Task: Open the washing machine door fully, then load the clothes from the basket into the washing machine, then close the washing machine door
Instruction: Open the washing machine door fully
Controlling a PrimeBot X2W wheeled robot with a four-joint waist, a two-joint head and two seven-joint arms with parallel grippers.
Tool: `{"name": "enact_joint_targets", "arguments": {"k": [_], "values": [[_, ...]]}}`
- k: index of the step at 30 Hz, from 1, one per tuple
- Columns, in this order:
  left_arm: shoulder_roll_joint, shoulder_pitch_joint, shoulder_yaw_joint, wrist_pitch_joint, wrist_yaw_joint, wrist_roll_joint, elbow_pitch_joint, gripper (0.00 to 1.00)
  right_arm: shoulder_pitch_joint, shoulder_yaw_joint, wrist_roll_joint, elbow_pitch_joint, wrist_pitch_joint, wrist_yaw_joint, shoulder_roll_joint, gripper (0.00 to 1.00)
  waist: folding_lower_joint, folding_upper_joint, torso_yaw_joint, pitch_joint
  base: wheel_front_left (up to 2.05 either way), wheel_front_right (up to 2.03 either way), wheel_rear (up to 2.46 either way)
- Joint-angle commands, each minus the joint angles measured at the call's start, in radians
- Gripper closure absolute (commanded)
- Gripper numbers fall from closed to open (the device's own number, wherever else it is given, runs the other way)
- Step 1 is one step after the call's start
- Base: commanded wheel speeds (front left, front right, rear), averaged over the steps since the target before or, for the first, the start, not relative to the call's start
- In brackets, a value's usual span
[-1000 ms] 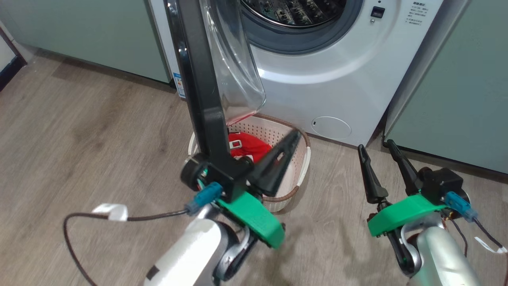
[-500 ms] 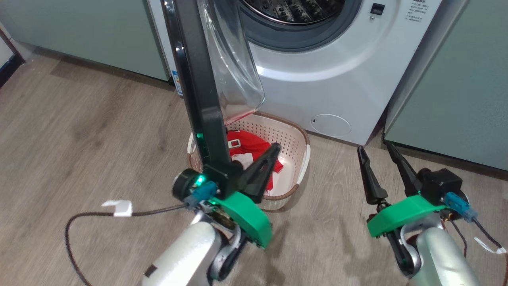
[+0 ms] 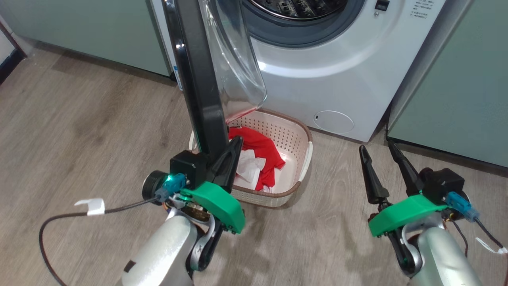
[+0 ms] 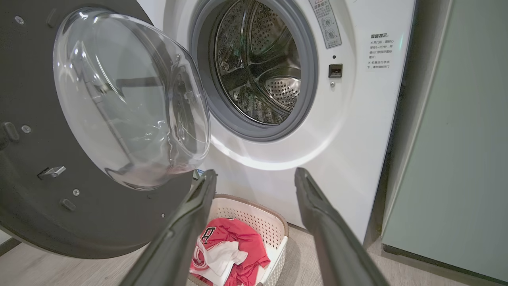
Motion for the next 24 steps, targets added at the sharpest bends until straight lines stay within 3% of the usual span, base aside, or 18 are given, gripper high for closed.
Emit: {"name": "enact_joint_targets", "arguments": {"k": [1, 13, 24], "values": [[0.018, -0.031, 0.042, -0.009, 0.006, -0.007, -0.025, 1.0, -0.044, 0.018, 0.004, -0.026, -0.009, 0.0, 0.005, 0.0, 0.0, 0.0, 0.0, 0.001, 0.0, 0.0, 0.0], [0.031, -0.013, 0.056, -0.016, 0.02, -0.026, -0.008, 1.0, -0.047, 0.007, 0.001, -0.021, -0.009, 0.0, 0.005, 0.0, 0.0, 0.0, 0.023, 0.004, 0.0, 0.0, 0.0], [0.069, 0.023, 0.121, -0.035, 0.061, -0.056, -0.013, 1.0, -0.056, 0.002, -0.008, -0.021, -0.009, 0.0, 0.005, 0.0, 0.0, 0.0, 0.057, 0.012, 0.0, 0.0, 0.0]]}}
